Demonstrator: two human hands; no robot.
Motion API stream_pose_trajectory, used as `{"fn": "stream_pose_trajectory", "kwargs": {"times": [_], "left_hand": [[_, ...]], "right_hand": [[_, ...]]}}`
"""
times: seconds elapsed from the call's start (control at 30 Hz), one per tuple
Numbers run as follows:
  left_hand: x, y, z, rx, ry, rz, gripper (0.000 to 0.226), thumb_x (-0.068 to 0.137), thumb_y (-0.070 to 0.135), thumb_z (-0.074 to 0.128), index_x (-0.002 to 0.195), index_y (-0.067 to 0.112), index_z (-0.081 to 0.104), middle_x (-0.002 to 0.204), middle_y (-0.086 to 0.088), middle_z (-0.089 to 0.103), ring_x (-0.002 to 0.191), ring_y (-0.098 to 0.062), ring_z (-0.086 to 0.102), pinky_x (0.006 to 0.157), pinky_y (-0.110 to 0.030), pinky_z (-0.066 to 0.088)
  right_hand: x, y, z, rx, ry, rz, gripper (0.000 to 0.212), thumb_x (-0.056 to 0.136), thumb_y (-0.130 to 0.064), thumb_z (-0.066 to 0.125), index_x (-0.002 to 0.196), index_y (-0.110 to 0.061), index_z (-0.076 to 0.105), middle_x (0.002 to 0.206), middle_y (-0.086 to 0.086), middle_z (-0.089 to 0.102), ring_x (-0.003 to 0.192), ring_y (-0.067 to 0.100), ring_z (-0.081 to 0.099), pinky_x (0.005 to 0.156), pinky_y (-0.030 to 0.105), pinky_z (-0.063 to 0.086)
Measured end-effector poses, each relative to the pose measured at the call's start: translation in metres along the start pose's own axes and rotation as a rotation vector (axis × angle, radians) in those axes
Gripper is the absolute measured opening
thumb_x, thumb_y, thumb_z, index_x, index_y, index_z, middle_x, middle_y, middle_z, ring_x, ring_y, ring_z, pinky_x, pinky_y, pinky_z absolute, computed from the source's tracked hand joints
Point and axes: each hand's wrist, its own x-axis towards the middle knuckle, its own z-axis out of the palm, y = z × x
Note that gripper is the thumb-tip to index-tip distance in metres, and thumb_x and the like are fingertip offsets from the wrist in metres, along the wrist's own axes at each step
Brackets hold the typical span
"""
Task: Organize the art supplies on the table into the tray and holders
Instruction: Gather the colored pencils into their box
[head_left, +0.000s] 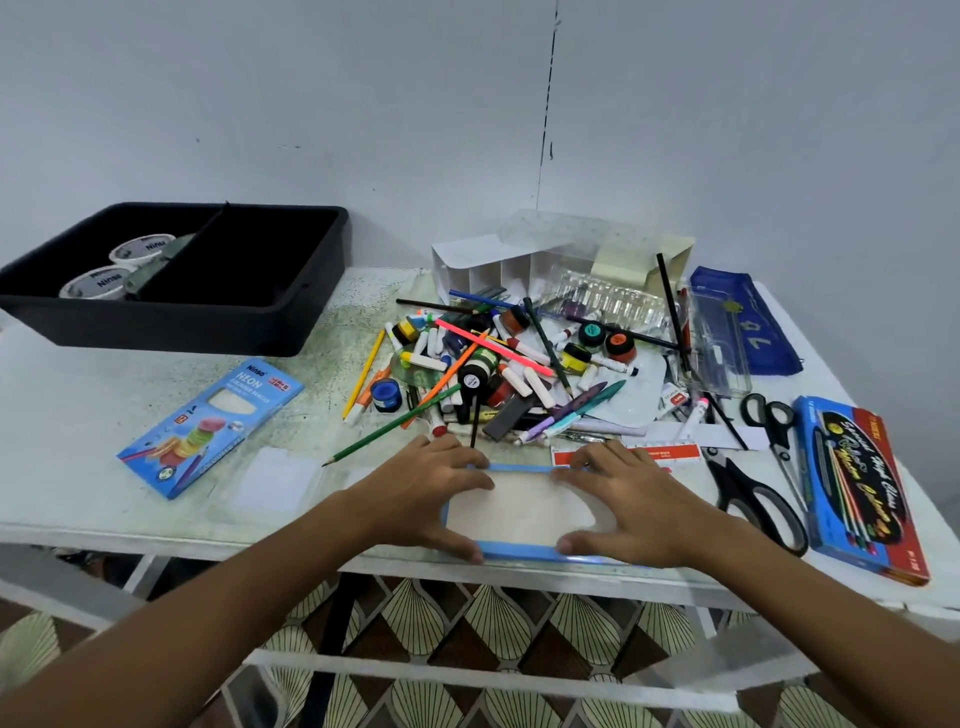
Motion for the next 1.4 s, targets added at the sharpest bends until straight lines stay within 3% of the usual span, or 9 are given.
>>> {"fn": "stream_pose_trajectory", "kwargs": {"times": [0.13, 0.33, 0.6, 0.77, 0.87, 1.0, 1.2, 1.3, 1.4], "left_hand": [[-0.002, -0.001, 0.0, 0.002, 0.026, 0.035, 0.081, 0.067, 0.083, 0.056, 0.121, 0.022, 0.063, 0.129, 0.001, 0.056, 0.114, -0.018, 0.051, 0.086, -0.034, 0.044], [-0.003, 0.0, 0.001, 0.01, 0.059, 0.04, 0.083, 0.066, 0.085, 0.054, 0.119, 0.023, 0.064, 0.126, 0.001, 0.057, 0.111, -0.018, 0.053, 0.085, -0.035, 0.047], [-0.003, 0.003, 0.001, 0.029, 0.035, 0.002, 0.084, 0.068, 0.083, 0.056, 0.127, 0.024, 0.059, 0.134, 0.0, 0.053, 0.119, -0.019, 0.048, 0.09, -0.039, 0.044], [-0.01, 0.005, -0.001, -0.015, 0.061, -0.061, 0.081, 0.073, 0.08, 0.052, 0.132, 0.024, 0.054, 0.14, 0.001, 0.05, 0.127, -0.017, 0.042, 0.096, -0.036, 0.035], [-0.019, 0.002, -0.008, -0.039, 0.172, -0.112, 0.073, 0.079, 0.077, 0.045, 0.126, 0.022, 0.06, 0.131, 0.0, 0.056, 0.124, -0.018, 0.047, 0.096, -0.039, 0.04], [-0.042, -0.02, -0.02, -0.096, 0.286, -0.207, 0.069, 0.082, 0.074, 0.045, 0.123, 0.021, 0.062, 0.128, 0.002, 0.059, 0.121, -0.014, 0.049, 0.095, -0.039, 0.043], [-0.073, -0.064, -0.033, -0.163, 0.351, -0.383, 0.068, 0.083, 0.075, 0.04, 0.118, 0.022, 0.065, 0.12, 0.003, 0.064, 0.113, -0.011, 0.052, 0.091, -0.033, 0.044], [-0.074, -0.081, -0.038, -0.208, 0.394, -0.423, 0.073, 0.088, 0.074, 0.028, 0.113, 0.018, 0.068, 0.112, 0.003, 0.067, 0.105, -0.009, 0.056, 0.088, -0.03, 0.045], [-0.067, -0.098, -0.043, -0.333, 0.401, -0.462, 0.067, 0.089, 0.069, 0.03, 0.113, 0.018, 0.067, 0.11, 0.005, 0.066, 0.104, -0.008, 0.056, 0.088, -0.031, 0.046]], "right_hand": [[-0.001, 0.001, 0.001, 0.078, 0.076, 0.031, 0.087, 0.079, -0.085, 0.019, 0.141, -0.029, 0.045, 0.129, -0.007, 0.044, 0.119, 0.013, 0.039, 0.095, 0.031, 0.033], [0.002, 0.006, 0.004, 0.087, 0.068, 0.05, 0.09, 0.079, -0.085, 0.009, 0.137, -0.029, 0.05, 0.126, -0.009, 0.049, 0.118, 0.01, 0.041, 0.093, 0.03, 0.033], [0.006, 0.004, -0.002, 0.113, 0.121, 0.047, 0.089, 0.081, -0.083, 0.008, 0.132, -0.026, 0.055, 0.124, -0.008, 0.054, 0.117, 0.01, 0.044, 0.092, 0.028, 0.032], [0.017, 0.002, -0.008, 0.116, 0.209, 0.021, 0.063, 0.088, -0.064, 0.032, 0.125, -0.022, 0.062, 0.114, -0.005, 0.061, 0.107, 0.016, 0.054, 0.084, 0.033, 0.042], [0.032, -0.003, -0.013, 0.144, 0.29, -0.015, 0.042, 0.09, -0.045, 0.047, 0.115, -0.019, 0.067, 0.104, -0.002, 0.064, 0.098, 0.02, 0.059, 0.077, 0.036, 0.049], [0.066, -0.027, -0.021, 0.176, 0.387, -0.084, 0.025, 0.087, -0.021, 0.062, 0.109, -0.015, 0.069, 0.1, 0.001, 0.068, 0.091, 0.02, 0.063, 0.071, 0.032, 0.052], [0.145, -0.081, -0.016, -0.002, 0.458, -0.317, 0.021, 0.077, -0.008, 0.068, 0.098, -0.01, 0.071, 0.093, 0.007, 0.068, 0.088, 0.026, 0.061, 0.07, 0.039, 0.051], [0.17, -0.097, -0.004, -0.16, 0.443, -0.347, 0.03, 0.068, -0.009, 0.077, 0.096, -0.013, 0.071, 0.088, 0.005, 0.067, 0.088, 0.026, 0.06, 0.074, 0.042, 0.05], [0.177, -0.097, -0.002, -0.241, 0.491, -0.36, 0.022, 0.066, -0.008, 0.076, 0.087, -0.014, 0.072, 0.083, 0.004, 0.064, 0.084, 0.025, 0.058, 0.071, 0.037, 0.047]]}}
